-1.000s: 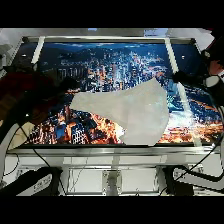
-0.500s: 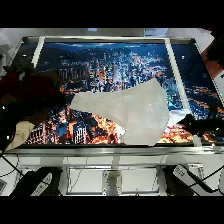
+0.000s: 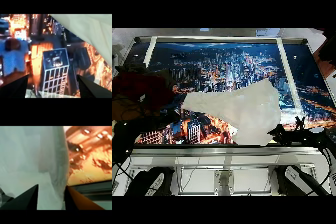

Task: Fold the shirts.

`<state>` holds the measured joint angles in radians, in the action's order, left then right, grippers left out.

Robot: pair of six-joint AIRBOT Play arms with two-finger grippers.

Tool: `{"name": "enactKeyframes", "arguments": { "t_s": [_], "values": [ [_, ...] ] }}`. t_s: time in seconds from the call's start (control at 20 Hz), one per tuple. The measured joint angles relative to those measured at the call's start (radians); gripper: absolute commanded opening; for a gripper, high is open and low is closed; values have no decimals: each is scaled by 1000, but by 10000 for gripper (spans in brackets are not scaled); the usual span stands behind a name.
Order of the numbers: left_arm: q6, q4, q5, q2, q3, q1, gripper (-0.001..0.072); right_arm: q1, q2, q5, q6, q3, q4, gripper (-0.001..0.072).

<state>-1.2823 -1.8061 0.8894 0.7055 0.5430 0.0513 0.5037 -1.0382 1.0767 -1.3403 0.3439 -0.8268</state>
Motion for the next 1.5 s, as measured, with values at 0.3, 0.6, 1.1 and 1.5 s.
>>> {"name": "enactKeyframes", "arguments": {
  "t_s": [0.3, 0.6, 1.1, 1.5],
  "values": [
    [30, -19, -39, -2, -14, 0, 698, -47, 1, -86, 68, -8, 130, 26],
    [172, -158, -257, 82, -74, 18, 697, -53, 1, -76, 166, 75, 277, 27],
    [208, -240, -618, 612, 215, 406, 525, -54, 1, -25, 191, 135, 308, 27],
    [209, -98, -269, 814, 505, 396, 488, -54, 2, 26, 236, 138, 310, 27]
  ]
}}
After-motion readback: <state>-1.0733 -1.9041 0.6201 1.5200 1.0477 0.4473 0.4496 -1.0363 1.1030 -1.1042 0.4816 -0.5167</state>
